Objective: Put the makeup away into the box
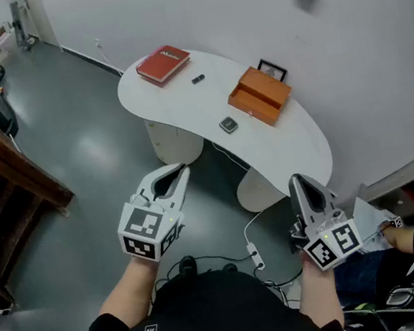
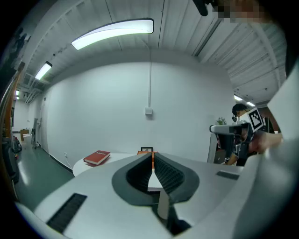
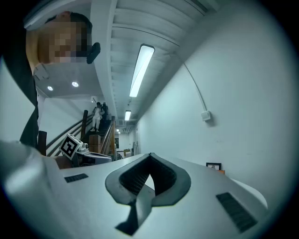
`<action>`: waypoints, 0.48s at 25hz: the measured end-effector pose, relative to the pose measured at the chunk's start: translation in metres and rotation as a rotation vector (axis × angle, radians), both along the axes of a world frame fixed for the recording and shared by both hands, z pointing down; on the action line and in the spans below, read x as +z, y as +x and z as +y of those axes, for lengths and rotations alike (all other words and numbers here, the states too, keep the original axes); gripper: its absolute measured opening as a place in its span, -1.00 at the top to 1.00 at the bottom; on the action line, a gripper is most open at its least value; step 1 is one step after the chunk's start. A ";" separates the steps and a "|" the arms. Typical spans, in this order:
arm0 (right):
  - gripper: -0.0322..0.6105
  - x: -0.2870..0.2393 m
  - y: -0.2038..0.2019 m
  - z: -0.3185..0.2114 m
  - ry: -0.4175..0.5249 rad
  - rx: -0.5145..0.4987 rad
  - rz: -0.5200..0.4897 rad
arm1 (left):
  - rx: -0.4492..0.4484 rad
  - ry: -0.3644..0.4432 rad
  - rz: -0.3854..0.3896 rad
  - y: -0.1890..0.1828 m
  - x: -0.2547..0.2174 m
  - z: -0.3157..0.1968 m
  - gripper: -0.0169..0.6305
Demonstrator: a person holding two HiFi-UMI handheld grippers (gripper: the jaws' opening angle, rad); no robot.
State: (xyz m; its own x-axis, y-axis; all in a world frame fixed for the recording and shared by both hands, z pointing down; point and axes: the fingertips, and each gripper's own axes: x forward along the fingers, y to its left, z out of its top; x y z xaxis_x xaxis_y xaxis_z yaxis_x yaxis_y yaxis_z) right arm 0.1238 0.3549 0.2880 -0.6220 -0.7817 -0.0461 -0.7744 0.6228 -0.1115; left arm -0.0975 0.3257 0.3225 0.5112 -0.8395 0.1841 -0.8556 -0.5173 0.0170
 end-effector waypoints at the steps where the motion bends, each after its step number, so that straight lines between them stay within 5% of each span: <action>1: 0.79 0.000 -0.002 -0.002 -0.002 0.001 0.000 | 0.000 -0.001 0.000 -0.002 0.000 -0.001 0.88; 12: 0.79 -0.002 -0.049 -0.008 0.017 -0.009 0.037 | 0.019 0.004 0.008 -0.044 0.004 -0.012 0.88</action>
State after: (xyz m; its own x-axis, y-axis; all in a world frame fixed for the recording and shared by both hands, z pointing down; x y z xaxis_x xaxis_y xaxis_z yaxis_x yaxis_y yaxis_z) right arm 0.0744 0.3474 0.2859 -0.6302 -0.7756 -0.0362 -0.7724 0.6310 -0.0726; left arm -0.1410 0.3134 0.3270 0.5281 -0.8306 0.1765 -0.8457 -0.5332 0.0215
